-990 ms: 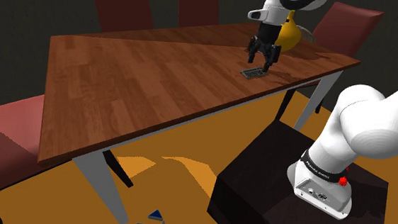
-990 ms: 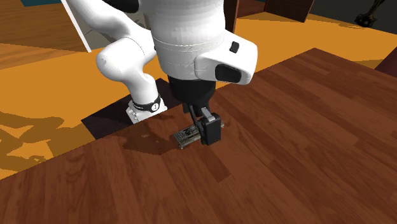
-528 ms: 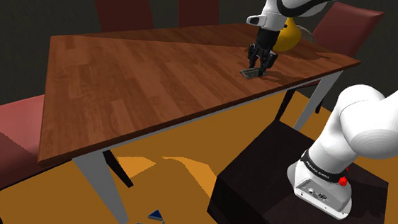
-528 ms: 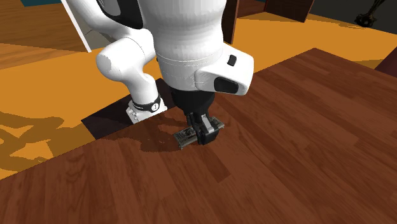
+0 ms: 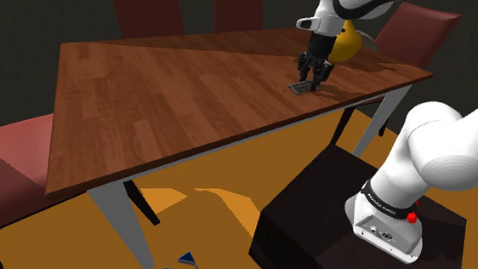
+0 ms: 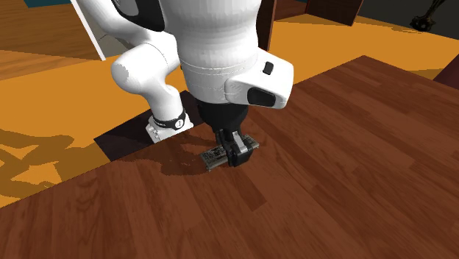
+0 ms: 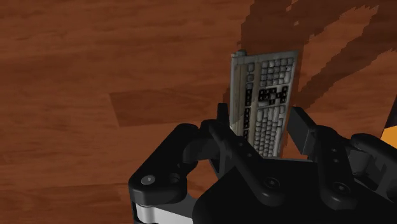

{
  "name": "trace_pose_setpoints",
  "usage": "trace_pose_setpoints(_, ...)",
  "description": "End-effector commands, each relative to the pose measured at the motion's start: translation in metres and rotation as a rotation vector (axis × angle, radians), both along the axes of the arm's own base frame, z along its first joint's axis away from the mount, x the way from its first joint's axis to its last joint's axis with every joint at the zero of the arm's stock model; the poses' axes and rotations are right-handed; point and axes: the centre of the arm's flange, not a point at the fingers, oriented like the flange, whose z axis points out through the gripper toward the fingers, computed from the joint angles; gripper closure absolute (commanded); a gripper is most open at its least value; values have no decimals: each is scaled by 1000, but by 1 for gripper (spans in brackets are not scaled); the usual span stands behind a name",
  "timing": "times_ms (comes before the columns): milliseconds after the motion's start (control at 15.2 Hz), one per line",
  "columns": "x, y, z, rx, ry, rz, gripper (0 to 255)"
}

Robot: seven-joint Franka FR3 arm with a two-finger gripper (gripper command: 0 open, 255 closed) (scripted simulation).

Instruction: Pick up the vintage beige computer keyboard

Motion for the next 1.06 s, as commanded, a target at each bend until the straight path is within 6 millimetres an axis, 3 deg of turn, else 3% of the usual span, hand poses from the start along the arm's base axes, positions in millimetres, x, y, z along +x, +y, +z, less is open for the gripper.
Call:
trace_pose_setpoints(0,0,0,7,0,2,0,255)
trace_pose_setpoints(858,0,0,76,0,2,0,255)
trace_pose_setpoints(990,0,0,76,0,2,0,255)
